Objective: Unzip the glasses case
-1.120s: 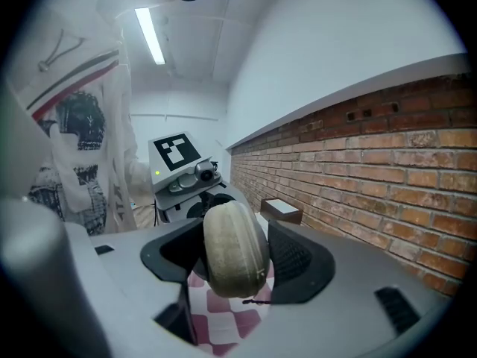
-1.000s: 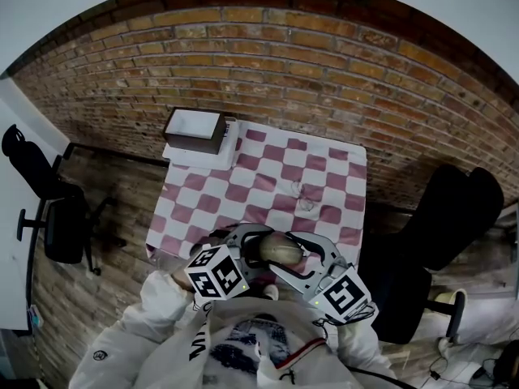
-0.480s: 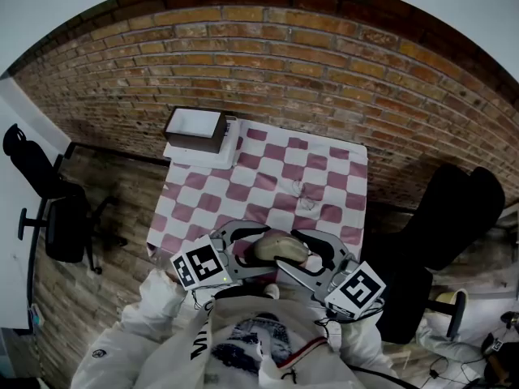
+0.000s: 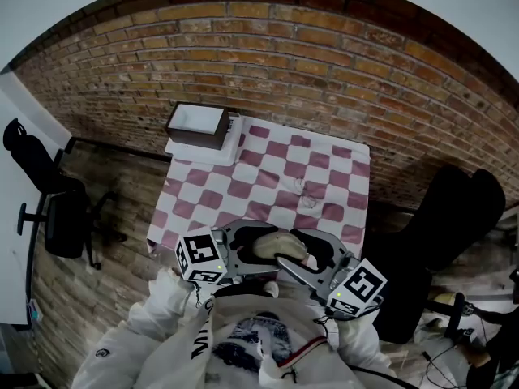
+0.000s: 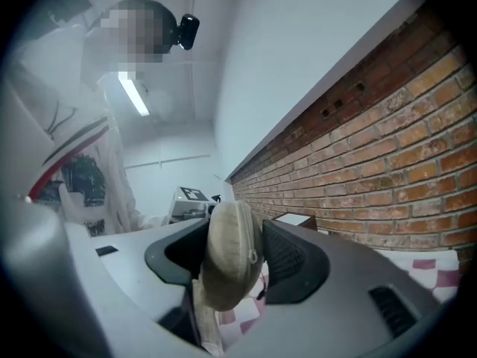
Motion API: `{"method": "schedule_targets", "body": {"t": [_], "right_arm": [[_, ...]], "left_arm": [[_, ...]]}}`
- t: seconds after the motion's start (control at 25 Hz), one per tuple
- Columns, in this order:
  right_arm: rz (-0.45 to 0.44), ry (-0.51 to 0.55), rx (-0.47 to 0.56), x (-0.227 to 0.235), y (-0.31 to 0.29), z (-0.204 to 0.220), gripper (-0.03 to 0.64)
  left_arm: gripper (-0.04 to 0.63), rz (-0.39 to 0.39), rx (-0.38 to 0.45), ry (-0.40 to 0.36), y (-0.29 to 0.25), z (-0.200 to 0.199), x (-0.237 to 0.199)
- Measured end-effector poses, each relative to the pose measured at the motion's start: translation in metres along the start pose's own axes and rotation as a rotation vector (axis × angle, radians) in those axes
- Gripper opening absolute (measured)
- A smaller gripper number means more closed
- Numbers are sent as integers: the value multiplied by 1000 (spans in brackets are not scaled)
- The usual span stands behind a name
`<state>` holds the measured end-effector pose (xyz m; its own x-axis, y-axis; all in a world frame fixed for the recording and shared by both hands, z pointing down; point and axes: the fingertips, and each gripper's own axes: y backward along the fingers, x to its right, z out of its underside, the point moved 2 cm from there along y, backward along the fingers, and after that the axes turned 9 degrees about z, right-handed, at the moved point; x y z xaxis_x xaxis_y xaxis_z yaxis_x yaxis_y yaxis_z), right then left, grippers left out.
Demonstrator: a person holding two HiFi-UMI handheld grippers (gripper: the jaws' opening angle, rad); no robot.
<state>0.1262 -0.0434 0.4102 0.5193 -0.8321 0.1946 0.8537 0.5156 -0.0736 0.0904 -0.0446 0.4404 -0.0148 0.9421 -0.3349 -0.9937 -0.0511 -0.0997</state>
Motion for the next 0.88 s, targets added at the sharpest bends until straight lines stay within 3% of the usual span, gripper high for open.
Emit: {"method": "schedule_targets", "body": {"t": [0.16,0.36,0.88], "right_arm": [[2,-57,32,3,2,-2,233],[0,-114,63,5,2,-2,230],[-1,-172,107,4,-3,1,230]], "left_arm": [[328,36,118,94,4,-4,0],[328,44,160,121,0,-1,2],[304,1,175,122,7,3,0]]}}
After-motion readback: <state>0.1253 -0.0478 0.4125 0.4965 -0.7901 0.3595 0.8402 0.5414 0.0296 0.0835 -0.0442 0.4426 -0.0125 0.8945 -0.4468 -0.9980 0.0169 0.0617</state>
